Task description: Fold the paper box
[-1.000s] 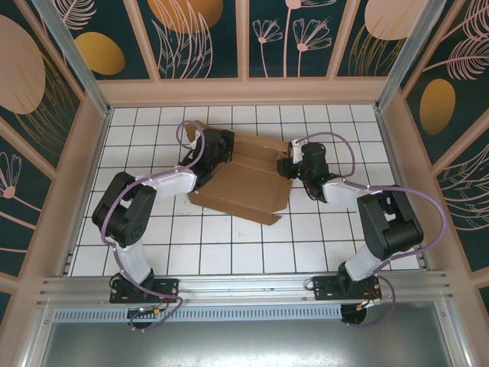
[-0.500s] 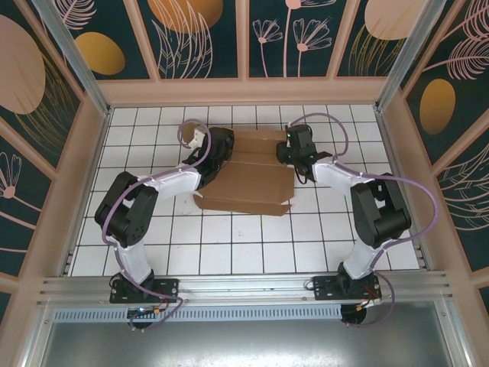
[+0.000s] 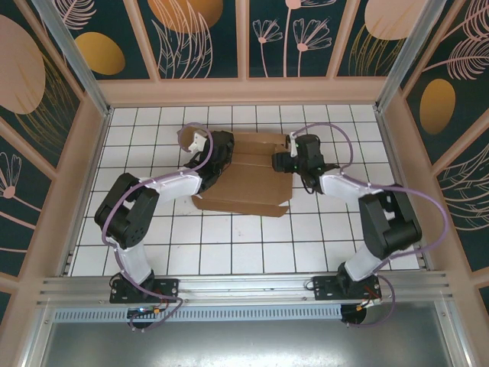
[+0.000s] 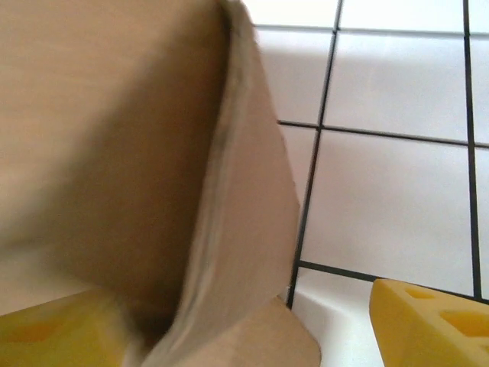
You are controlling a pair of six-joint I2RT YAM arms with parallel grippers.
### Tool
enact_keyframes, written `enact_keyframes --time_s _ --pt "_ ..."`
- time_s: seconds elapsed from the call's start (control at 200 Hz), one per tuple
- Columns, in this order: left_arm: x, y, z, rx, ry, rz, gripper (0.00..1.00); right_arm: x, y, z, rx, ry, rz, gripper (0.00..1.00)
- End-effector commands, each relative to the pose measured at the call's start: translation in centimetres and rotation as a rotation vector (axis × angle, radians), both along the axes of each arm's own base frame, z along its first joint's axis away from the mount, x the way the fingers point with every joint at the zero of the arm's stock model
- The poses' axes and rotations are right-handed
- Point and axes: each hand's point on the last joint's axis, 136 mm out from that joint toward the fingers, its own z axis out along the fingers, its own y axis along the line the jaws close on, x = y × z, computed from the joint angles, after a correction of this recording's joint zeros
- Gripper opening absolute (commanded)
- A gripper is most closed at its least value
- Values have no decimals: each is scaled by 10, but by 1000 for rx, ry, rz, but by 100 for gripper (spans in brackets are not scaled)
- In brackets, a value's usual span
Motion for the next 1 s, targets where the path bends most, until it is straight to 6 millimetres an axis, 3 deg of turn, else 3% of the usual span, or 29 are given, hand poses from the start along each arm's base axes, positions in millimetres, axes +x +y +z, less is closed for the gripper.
enact_keyframes --time_s 0.0,0.105,0.21,0.46,0.601,0.816,0.996 --pt "-20 14 -65 170 181 -6 0 -2 -6 75 117 -239 80 81" --pt "-18 12 -62 169 175 -10 0 -7 -34 92 212 -260 63 77" --pt "-16 11 -62 171 178 -11 0 -11 -46 71 159 -229 84 71" --pt "-10 7 -61 204 160 -28 0 -15 -13 32 59 -278 299 64" --pt "-8 5 -53 244 137 -52 0 12 -10 9 14 -231 243 64" --pt "-11 14 -42 293 149 -37 0 49 3 6 -22 -232 215 55" --pt "-13 8 -48 292 233 -46 0 63 13 -4 -56 -211 200 38"
